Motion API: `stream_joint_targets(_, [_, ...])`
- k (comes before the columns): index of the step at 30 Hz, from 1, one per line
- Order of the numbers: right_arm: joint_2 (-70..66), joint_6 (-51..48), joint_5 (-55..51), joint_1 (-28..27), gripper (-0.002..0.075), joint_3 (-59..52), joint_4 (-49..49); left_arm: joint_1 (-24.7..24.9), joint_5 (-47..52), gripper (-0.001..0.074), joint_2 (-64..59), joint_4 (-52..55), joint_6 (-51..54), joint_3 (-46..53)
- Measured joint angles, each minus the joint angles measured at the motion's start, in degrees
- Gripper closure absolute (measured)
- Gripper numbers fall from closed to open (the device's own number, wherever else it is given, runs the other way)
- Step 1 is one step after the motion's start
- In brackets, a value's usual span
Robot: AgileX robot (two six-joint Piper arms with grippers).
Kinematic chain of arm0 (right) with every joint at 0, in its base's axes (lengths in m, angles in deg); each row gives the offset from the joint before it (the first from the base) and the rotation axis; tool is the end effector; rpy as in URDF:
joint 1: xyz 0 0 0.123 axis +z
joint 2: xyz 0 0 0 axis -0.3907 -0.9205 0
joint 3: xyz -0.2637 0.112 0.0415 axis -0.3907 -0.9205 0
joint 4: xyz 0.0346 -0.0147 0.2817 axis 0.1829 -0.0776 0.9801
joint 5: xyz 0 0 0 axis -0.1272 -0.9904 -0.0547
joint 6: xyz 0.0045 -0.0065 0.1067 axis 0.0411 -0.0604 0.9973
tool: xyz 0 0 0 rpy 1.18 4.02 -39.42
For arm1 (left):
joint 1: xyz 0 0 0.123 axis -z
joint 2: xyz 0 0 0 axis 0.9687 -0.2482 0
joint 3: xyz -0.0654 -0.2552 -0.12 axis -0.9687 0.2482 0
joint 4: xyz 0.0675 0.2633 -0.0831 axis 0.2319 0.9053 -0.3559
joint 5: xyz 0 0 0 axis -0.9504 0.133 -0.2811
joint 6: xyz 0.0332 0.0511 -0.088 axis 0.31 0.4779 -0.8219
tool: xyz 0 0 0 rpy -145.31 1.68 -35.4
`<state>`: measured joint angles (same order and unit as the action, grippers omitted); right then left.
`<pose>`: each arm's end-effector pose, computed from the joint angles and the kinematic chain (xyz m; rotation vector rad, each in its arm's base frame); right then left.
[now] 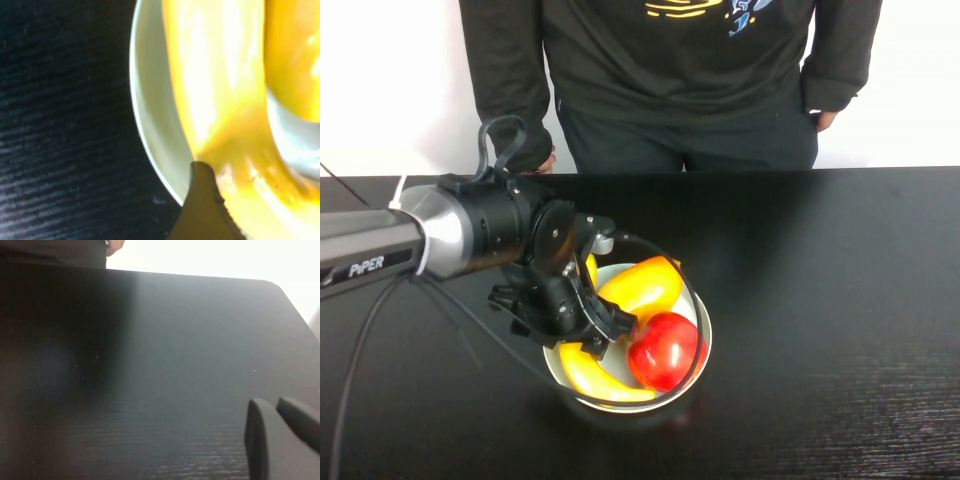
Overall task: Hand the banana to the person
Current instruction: Pick up the banana
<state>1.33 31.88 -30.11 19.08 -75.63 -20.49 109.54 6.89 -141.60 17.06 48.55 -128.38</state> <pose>0.0955 -0.0097 0.1655 0.0103 1.8791 -0.1288 0.3312 -0.2234 0.1329 0.6306 2.8800 -0.1204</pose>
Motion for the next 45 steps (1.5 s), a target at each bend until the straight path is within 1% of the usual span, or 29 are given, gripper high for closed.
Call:
stream_joint_targets(24, [0.00,0.00,0.00,0.00,0.0736,0.00,0.00,0.00,-4.16,0.0314,-4.76,1.29,-0.76,-0.09])
stream_joint_targets(27, [0.00,0.00,0.00,0.00,0.0736,0.00,0.00,0.00,-4.16,0.0348,-4.86,1.29,-1.76,-0.09])
stream_joint_targets(29, [0.00,0.00,0.00,0.00,0.0736,0.00,0.00,0.00,-4.16,0.0393,-4.91,1.32,-2.34,-0.09])
stream_joint_targets(31, [0.00,0.00,0.00,0.00,0.0736,0.00,0.00,0.00,-4.16,0.0454,-4.91,1.41,-2.57,-0.09])
stream_joint_targets(35, [0.00,0.00,0.00,0.00,0.0736,0.00,0.00,0.00,-3.68,0.0453,-4.91,1.41,-3.25,-0.21])
stream_joint_targets(45, [0.00,0.00,0.00,0.00,0.0736,0.00,0.00,0.00,2.63,0.0454,-1.84,4.43,-5.17,-2.46])
